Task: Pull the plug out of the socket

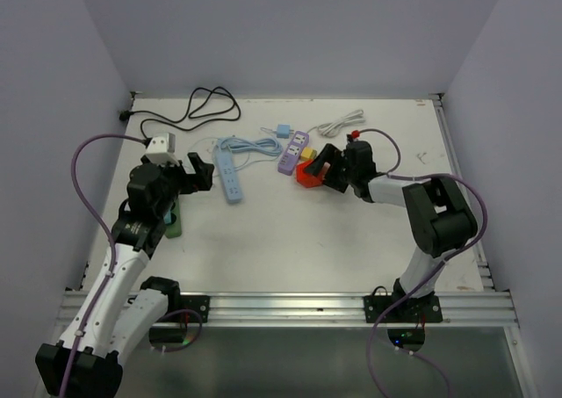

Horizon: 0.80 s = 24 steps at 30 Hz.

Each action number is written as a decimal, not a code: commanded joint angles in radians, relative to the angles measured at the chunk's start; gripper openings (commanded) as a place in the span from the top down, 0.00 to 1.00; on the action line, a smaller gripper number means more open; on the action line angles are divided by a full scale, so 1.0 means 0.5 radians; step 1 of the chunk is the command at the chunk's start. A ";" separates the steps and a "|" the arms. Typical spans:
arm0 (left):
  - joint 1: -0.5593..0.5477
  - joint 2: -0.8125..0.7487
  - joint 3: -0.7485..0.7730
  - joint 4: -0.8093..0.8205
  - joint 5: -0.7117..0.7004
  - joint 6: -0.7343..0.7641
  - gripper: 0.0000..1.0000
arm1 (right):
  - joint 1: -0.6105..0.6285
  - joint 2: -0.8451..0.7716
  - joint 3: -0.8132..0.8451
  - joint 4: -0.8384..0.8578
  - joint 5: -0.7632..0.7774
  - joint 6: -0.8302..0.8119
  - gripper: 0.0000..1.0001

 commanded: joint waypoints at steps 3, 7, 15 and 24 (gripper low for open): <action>-0.019 -0.055 -0.007 0.028 -0.013 0.064 0.01 | -0.064 -0.144 -0.086 -0.098 0.062 -0.031 0.11; -0.022 -0.064 -0.007 0.022 -0.022 0.067 0.00 | -0.107 -0.196 -0.132 -0.091 0.022 -0.037 0.11; -0.022 -0.086 0.011 -0.002 -0.175 0.100 0.00 | -0.116 -0.448 -0.105 -0.223 0.019 -0.196 0.11; -0.016 0.202 0.125 -0.281 -0.718 0.033 0.00 | -0.113 -0.867 -0.181 -0.392 -0.137 -0.374 0.10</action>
